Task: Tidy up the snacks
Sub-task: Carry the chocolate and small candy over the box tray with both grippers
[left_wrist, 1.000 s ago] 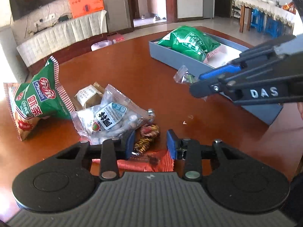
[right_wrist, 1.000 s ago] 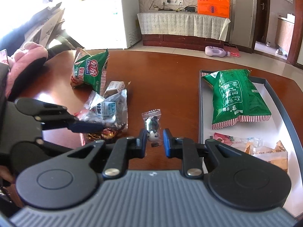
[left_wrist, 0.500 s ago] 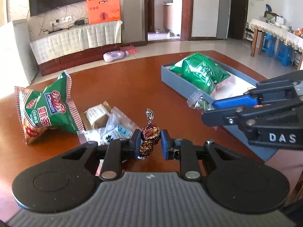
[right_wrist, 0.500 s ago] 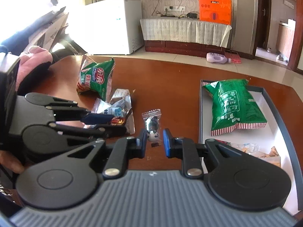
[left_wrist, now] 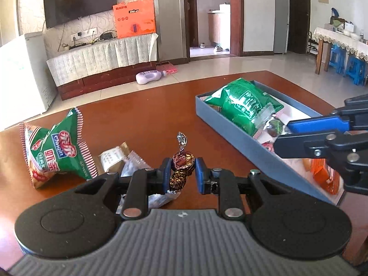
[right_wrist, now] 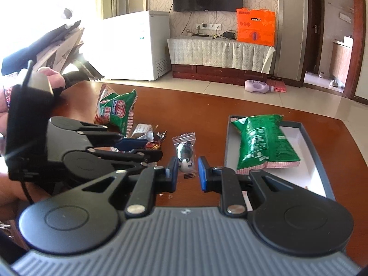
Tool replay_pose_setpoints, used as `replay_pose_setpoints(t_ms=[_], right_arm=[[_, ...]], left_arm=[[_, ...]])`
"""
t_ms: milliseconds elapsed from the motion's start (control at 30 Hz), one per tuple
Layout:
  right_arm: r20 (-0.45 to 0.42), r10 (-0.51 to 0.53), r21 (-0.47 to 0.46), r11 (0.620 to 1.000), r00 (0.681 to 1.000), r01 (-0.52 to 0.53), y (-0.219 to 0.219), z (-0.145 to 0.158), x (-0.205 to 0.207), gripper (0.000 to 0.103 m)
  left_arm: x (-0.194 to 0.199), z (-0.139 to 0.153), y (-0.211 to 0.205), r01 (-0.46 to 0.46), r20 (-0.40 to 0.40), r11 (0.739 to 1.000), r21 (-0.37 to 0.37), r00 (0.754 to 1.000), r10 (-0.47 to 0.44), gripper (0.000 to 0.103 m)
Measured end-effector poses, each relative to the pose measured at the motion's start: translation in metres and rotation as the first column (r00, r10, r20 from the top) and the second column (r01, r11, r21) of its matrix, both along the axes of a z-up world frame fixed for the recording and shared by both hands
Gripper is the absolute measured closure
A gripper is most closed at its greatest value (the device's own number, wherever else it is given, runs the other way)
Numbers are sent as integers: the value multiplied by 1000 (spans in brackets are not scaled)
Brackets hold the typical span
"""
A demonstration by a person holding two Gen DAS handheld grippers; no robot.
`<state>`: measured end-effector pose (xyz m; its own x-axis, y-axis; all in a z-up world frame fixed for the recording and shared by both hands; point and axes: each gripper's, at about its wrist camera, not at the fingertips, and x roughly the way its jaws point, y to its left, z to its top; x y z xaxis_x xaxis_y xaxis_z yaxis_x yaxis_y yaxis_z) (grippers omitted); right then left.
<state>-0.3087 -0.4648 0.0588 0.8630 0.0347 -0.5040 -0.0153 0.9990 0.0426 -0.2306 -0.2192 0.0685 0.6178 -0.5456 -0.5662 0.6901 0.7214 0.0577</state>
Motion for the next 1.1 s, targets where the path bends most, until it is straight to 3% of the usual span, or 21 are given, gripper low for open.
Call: replay_pose_setpoints(t_ms=[533,1100], right_arm=[[35,-49,24,999,998,49,-29,7,-28,82],[26,-135,42,990,991,133,-60,2,-54,82]], left_arm=[[-7,9,-26,-5,0,999,-43,1000,5,77],[-23,18,-71,61,8,995,-83,998,-61,77]])
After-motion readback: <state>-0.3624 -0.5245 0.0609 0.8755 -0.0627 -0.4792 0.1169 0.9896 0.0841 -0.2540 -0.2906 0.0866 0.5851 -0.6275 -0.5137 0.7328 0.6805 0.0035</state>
